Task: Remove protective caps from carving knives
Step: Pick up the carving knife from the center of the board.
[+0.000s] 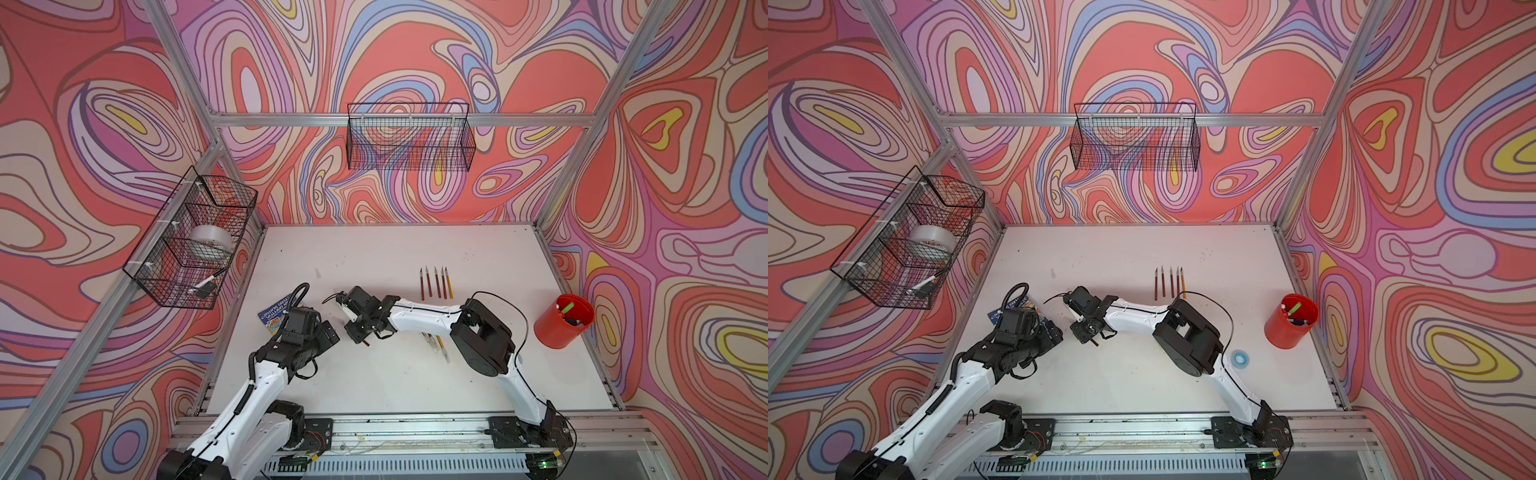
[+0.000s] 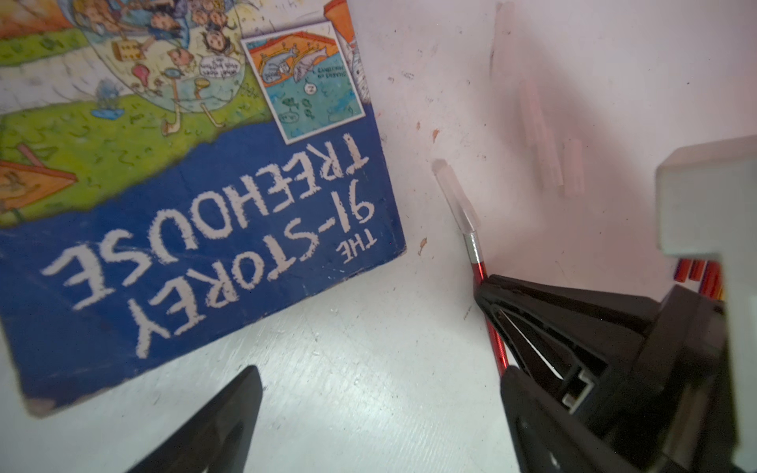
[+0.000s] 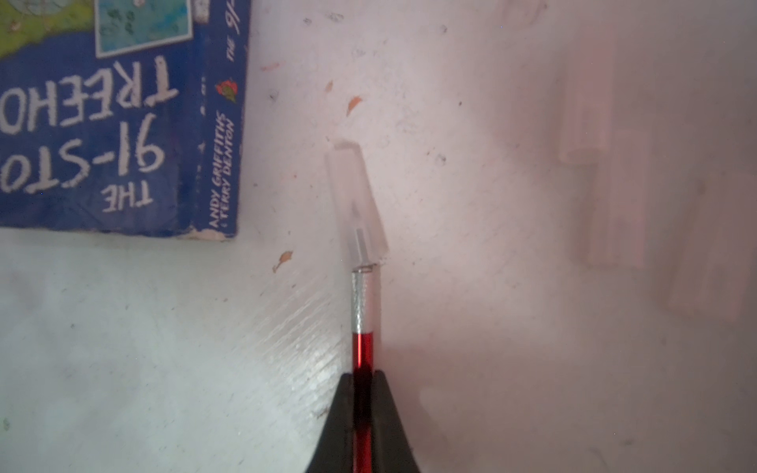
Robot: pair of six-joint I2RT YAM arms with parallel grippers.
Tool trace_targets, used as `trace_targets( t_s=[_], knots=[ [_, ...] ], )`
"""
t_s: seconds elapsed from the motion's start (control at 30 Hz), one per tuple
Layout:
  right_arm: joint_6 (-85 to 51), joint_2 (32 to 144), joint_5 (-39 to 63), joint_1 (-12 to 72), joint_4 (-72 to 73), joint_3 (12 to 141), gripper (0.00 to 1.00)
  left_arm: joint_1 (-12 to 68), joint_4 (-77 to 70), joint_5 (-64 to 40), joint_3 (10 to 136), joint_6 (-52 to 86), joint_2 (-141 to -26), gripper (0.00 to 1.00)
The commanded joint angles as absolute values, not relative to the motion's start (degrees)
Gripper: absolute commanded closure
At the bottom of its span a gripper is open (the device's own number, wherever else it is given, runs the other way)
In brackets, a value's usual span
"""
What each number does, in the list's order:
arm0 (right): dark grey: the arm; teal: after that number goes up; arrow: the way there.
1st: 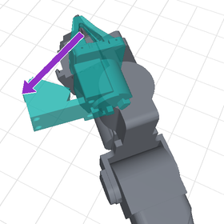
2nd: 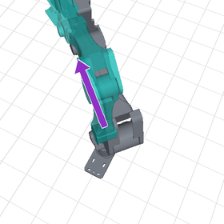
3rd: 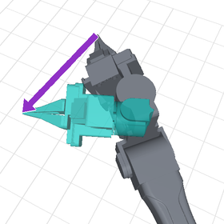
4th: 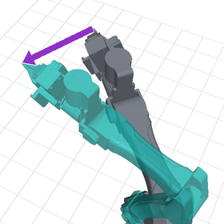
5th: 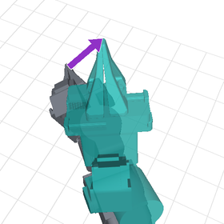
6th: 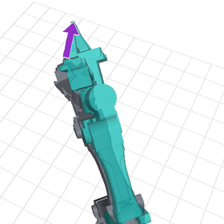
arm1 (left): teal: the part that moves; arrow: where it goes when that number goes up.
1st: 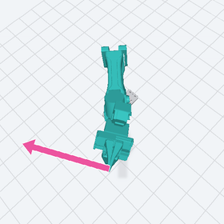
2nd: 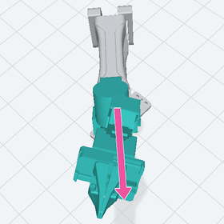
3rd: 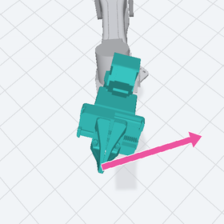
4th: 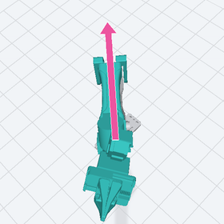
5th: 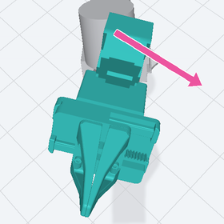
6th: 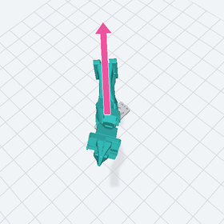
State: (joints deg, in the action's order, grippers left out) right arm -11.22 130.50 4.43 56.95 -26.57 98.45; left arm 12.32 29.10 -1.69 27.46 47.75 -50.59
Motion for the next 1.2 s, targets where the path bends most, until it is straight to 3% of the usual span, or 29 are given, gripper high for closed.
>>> trace_targets(
  t_s=[0.0,0.5,1.17],
  knots=[
    [-10.4,133.0,5.2,56.7,-27.7,101.0,1.0,11.7,28.7,-2.0,26.7,47.0,-51.1,0.06],
    [-11.1,134.5,7.3,55.9,-21.3,101.2,1.0,10.7,28.2,-2.4,26.0,46.4,-51.8,0.07],
    [-11.3,126.6,8.0,55.1,-9.5,92.3,1.0,9.4,31.8,-2.3,26.7,45.6,-48.5,0.07]
  ],
)
